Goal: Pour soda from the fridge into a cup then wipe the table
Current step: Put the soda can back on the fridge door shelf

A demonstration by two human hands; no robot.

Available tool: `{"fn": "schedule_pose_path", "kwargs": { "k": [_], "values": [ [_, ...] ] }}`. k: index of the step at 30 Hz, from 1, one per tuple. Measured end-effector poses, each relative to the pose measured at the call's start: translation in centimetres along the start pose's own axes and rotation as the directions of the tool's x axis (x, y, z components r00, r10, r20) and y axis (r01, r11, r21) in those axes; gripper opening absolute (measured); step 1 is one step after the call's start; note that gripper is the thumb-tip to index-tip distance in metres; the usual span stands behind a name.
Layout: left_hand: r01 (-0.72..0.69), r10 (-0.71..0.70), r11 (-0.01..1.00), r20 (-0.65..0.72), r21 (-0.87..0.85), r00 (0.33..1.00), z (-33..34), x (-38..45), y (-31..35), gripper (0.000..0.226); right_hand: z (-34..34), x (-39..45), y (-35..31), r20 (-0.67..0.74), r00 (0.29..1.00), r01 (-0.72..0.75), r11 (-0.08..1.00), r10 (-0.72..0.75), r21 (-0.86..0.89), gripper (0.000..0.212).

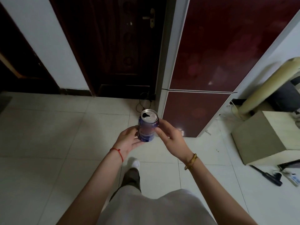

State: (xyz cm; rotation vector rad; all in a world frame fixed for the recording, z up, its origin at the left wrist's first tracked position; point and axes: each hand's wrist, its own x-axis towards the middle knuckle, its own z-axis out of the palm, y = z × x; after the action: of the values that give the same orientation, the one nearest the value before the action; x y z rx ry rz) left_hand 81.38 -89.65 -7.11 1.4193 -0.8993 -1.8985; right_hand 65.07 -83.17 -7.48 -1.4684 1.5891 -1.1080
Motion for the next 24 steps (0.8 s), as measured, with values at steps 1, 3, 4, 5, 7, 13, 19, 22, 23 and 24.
{"fn": "schedule_pose_path", "kwargs": {
  "k": [1,3,4,5,7,13,19,22,23,24],
  "values": [
    [-0.014,0.014,1.000,0.008,0.025,1.000,0.0,1.1,0.5,0.018,0.1,1.1,0.4,-0.002,1.000,-0.010,1.000,0.010,0.001,0.041],
    [-0.037,0.035,0.997,0.024,0.069,0.999,0.1,3.3,1.6,0.019,0.0,3.5,1.1,-0.010,1.000,-0.024,1.000,0.024,-0.001,0.040],
    [-0.050,0.047,0.995,0.035,0.088,0.998,0.1,4.5,2.3,0.020,0.0,4.8,1.3,-0.017,0.999,-0.027,1.000,0.027,-0.003,0.040],
    [-0.069,0.063,0.992,0.050,0.108,0.997,0.0,5.7,3.1,0.022,0.0,6.2,1.4,-0.026,0.999,-0.027,1.000,0.027,-0.003,0.039],
    [-0.123,0.106,0.979,0.109,0.164,0.988,-0.2,8.2,4.8,0.027,-0.1,9.1,1.5,-0.042,0.999,-0.029,1.000,0.029,0.002,0.039],
    [-0.348,0.232,0.886,0.359,0.305,0.904,-1.2,14.9,11.1,0.039,-1.0,18.2,0.2,-0.079,0.997,-0.016,1.000,0.015,-0.004,0.035],
    [-0.426,0.240,0.776,0.406,0.466,0.882,-1.5,21.1,16.1,0.064,-1.0,25.3,0.0,-0.100,0.995,0.007,1.000,-0.007,-0.010,0.039],
    [-0.459,0.299,0.741,0.372,0.490,0.879,-1.4,23.6,17.5,0.064,-1.0,27.6,0.0,-0.113,0.994,0.008,1.000,-0.010,-0.017,0.039],
    [-0.465,0.306,0.739,0.372,0.488,0.876,-1.3,24.4,17.9,0.069,-1.1,28.3,0.1,-0.122,0.992,0.010,1.000,-0.012,-0.020,0.039],
    [-0.467,0.308,0.741,0.375,0.482,0.875,-1.2,25.0,18.2,0.073,-1.1,28.8,0.2,-0.130,0.991,0.010,1.000,-0.013,-0.021,0.039]
  ]
}}
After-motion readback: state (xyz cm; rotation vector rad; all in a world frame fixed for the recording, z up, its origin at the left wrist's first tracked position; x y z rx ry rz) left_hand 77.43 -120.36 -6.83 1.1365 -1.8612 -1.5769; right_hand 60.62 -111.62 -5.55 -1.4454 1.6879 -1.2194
